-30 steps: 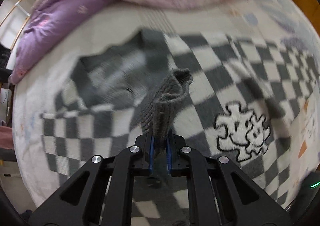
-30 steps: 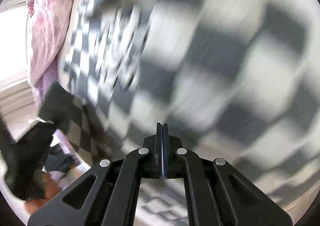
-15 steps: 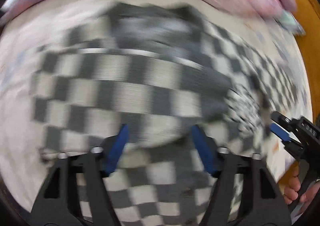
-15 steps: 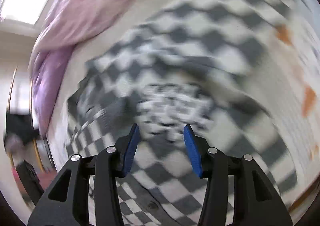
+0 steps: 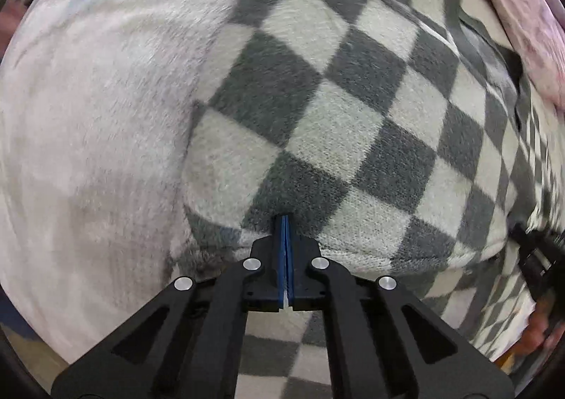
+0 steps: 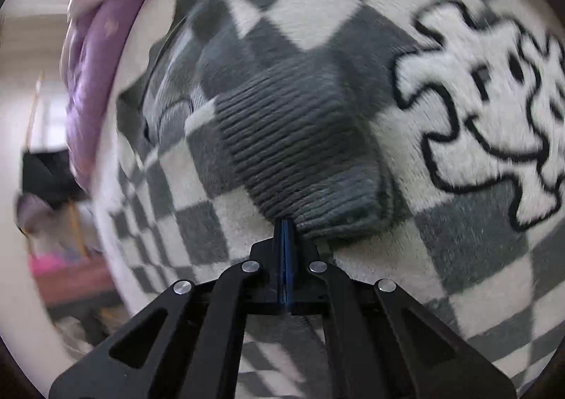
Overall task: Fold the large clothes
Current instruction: 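Lower the sleeve onto the cardigan front and open the left tool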
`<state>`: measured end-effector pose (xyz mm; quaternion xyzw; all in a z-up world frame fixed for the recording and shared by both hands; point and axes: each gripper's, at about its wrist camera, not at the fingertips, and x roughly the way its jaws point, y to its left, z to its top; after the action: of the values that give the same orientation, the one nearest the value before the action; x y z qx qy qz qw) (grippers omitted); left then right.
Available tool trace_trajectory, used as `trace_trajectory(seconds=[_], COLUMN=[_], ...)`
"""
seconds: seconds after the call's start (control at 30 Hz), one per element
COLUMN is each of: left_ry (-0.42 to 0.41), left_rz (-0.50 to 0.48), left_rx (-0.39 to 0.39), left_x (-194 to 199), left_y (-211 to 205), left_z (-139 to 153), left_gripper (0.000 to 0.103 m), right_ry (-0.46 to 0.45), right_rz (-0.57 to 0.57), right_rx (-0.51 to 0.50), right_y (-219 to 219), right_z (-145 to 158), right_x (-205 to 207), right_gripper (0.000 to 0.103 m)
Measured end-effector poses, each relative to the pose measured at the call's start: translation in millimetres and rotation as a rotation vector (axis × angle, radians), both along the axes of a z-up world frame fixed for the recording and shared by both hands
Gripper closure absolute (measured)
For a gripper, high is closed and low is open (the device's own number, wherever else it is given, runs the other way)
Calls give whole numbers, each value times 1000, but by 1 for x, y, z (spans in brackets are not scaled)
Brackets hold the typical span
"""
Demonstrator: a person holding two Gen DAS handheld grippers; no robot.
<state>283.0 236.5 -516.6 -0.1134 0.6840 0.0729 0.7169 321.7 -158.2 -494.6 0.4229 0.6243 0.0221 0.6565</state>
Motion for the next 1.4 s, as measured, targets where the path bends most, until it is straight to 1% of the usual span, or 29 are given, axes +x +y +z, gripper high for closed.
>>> trace_trajectory(seconds=[0.07, 0.13, 0.2, 0.27, 0.37, 0.43, 0.47, 0.5, 0.53, 0.57, 0.6, 0.63, 0.67, 0.7, 0.77, 0.8, 0.83, 0.87, 0.9, 0.97, 1.03, 1.1, 1.13, 1.17, 1.23, 1.27, 1.3, 1.33, 1.4], left_ry=[14, -22, -84, -129, -196, -263, -269, -248, -210, -193, -202, -203, -198, -206, -205, -186, -155, -76, -76, -114, -155, -190, -175, -152, -73, -63, -111, -112, -60], left_rz=[-11, -38, -67, -80, -85, -76, -76, -79, -87, -88, -74, -88, -116, -136, -125, -125, -129, -115, -92, -67, -51, -58, -59, -56, -48, -38, -27, -38, -98], left_rx=[0, 1, 7, 13, 45, 59, 74, 133, 185, 167, 131, 127, 141, 174, 254, 307, 322, 295, 263, 230, 221, 137, 98, 80, 88, 82, 77, 96, 154], left_x=[5, 16, 30, 52, 96, 128, 140, 157, 170, 174, 177, 177, 176, 171, 159, 151, 146, 135, 125, 103, 85, 68, 61, 56, 35, 27, 18, 17, 21], left_y=[-1, -4, -5, -6, -6, -3, 0, 3, 8, 11, 17, 19, 18, 18, 27, 34, 40, 53, 59, 61, 54, 40, 33, 30, 20, 21, 21, 18, 7], left_z=[7, 26, 44, 53, 57, 55, 49, 36, 18, 5, -2, 1, 6, 15, 23, 20, 12, -3, -3, 15, 39, 55, 57, 55, 27, 14, 11, 15, 24], left_gripper=[101, 101, 101, 101, 101, 101, 101, 101, 101, 101, 100, 100, 100, 100, 101, 100, 100, 101, 101, 100, 100, 100, 100, 100, 101, 101, 101, 101, 101], right_ry=[25, 18, -67, -152, -240, -285, -310, -312, -290, -243, -195, -164, -190, -185, -150, -153, -143, -129, -125, -112, -140, -167, -160, -129, -45, -70, -94, -91, -34], right_rz=[-36, -6, 41, 83, 173, 249, 292, 330, 388, 436, 464, 483, 466, 451, 433, 427, 419, 413, 414, 426, 419, 413, 425, 444, 464, 449, 451, 455, 428], right_rx=[11, -37, -100, -135, -193, -208, -190, -177, -176, -211, -260, -283, -240, -252, -391, -386, -385, -394, -402, -445, -411, -353, -337, -341, -359, -372, -383, -385, -360], right_y=[-4, -1, 7, 19, 57, 81, 98, 109, 124, 136, 141, 139, 126, 114, 83, 70, 61, 56, 55, 63, 74, 86, 93, 100, 105, 105, 105, 104, 101], right_z=[3, 20, 50, 74, 89, 88, 83, 76, 62, 46, 33, 22, 19, 20, 24, 24, 23, 21, 22, 33, 46, 55, 54, 46, 22, 13, 9, 9, 13], right_x=[-2, 2, 15, 34, 71, 90, 101, 108, 116, 120, 120, 116, 107, 99, 80, 72, 65, 59, 55, 52, 47, 40, 36, 31, 24, 20, 18, 19, 26], right_gripper=[103, 101, 101, 101, 101, 101, 101, 101, 101, 101, 103, 103, 103, 103, 103, 103, 103, 103, 103, 101, 101, 101, 101, 101, 102, 103, 103, 103, 103])
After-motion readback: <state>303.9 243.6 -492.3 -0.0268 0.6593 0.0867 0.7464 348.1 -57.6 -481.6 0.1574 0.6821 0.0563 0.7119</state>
